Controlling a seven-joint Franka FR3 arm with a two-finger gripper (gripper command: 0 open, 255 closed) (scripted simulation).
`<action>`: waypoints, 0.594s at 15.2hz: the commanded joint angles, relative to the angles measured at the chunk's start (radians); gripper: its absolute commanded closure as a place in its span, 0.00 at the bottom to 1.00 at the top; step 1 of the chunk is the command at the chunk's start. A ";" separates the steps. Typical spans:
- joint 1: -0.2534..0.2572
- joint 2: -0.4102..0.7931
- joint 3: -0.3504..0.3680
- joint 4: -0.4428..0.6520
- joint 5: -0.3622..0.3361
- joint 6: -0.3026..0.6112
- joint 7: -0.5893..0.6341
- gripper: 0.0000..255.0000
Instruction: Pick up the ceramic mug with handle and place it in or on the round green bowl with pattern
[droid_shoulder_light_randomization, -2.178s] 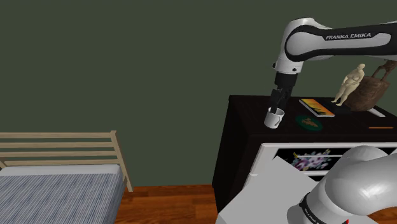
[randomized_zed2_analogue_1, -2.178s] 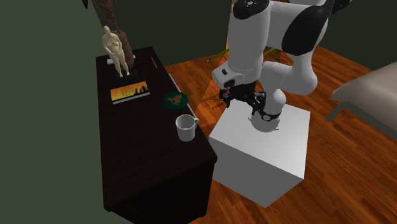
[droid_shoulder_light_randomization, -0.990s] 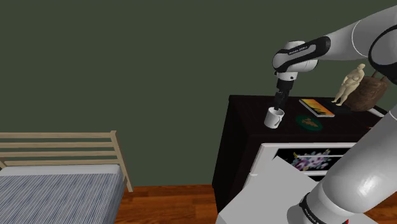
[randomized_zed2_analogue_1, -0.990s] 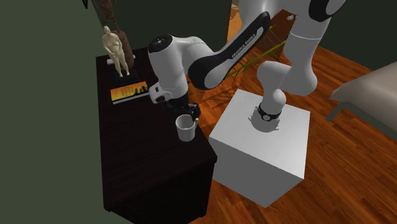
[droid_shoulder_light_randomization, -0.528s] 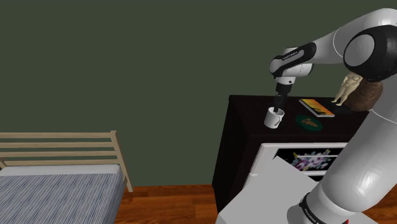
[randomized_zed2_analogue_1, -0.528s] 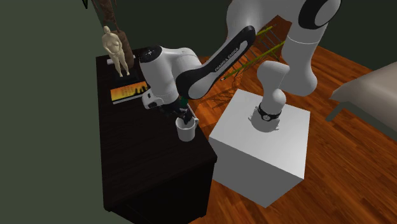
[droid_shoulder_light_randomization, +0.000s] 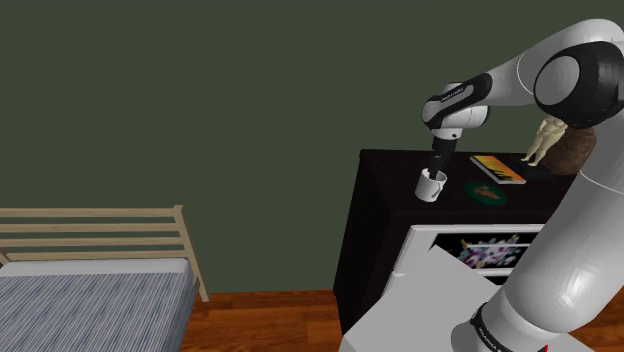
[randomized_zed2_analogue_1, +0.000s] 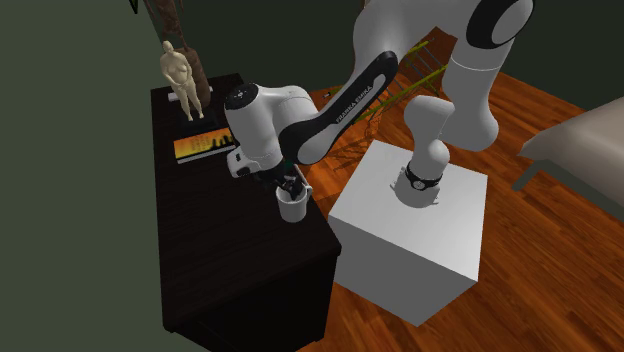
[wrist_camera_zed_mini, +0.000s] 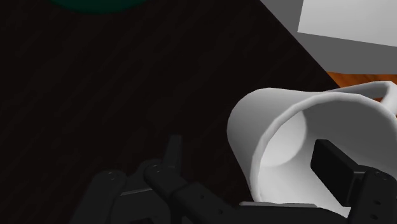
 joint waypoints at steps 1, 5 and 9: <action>0.000 0.000 0.000 0.000 0.000 0.001 0.000 0.00; 0.000 0.000 0.000 0.000 0.000 0.001 0.000 1.00; 0.000 0.000 0.000 0.000 0.000 0.001 0.000 1.00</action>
